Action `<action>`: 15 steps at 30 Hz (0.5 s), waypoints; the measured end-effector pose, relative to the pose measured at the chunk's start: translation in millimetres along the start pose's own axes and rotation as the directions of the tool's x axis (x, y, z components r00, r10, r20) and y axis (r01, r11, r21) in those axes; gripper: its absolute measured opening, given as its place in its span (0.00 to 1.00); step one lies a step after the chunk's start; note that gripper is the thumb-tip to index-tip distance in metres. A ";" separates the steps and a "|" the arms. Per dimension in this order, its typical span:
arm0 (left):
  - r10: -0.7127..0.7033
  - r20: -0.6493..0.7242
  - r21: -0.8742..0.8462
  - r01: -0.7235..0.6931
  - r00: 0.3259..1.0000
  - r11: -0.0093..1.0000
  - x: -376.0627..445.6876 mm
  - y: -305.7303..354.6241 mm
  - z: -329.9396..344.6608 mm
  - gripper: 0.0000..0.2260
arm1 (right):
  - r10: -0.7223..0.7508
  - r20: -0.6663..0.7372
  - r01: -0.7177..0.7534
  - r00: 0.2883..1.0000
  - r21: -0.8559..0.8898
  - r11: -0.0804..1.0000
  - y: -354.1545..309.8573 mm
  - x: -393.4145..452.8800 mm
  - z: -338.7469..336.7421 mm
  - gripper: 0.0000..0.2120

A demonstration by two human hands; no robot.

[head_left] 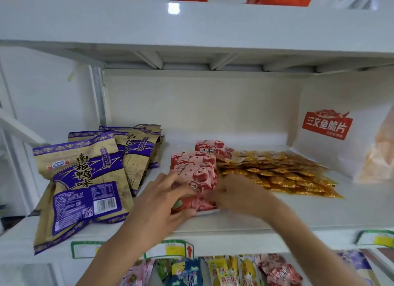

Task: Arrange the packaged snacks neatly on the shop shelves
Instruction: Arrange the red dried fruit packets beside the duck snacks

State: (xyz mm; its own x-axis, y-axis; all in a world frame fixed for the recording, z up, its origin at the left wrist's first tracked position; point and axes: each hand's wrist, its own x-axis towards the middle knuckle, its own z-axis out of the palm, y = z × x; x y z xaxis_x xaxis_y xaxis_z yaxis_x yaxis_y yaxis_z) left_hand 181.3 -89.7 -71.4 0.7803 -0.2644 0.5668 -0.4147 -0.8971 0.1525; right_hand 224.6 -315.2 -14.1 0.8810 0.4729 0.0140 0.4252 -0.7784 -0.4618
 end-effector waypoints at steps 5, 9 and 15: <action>0.026 0.028 0.102 -0.028 0.999 0.994 4.7 3.9 5.5 0.23 | 0.110 -0.372 -0.144 0.922 -0.066 0.987 27.6 102.6 -72.2 0.16; 0.193 0.023 0.151 -0.195 0.981 0.969 18.5 5.2 4.1 0.20 | 0.193 -0.355 -0.278 0.915 -0.206 0.938 61.2 203.2 -82.2 0.25; 0.257 0.148 0.104 -0.274 0.955 0.956 31.2 -4.4 12.5 0.30 | 0.239 -0.268 -0.287 0.933 -0.156 0.945 95.1 273.6 -65.5 0.23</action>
State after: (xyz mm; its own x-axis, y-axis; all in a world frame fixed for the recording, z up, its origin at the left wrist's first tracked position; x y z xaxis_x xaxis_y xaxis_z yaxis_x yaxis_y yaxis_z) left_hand 213.4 -98.5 -64.5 0.7075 -0.5357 0.4609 -0.5616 -0.8221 -0.0935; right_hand 519.7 -286.9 3.9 0.9794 0.1450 0.1404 0.1819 -0.9358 -0.3020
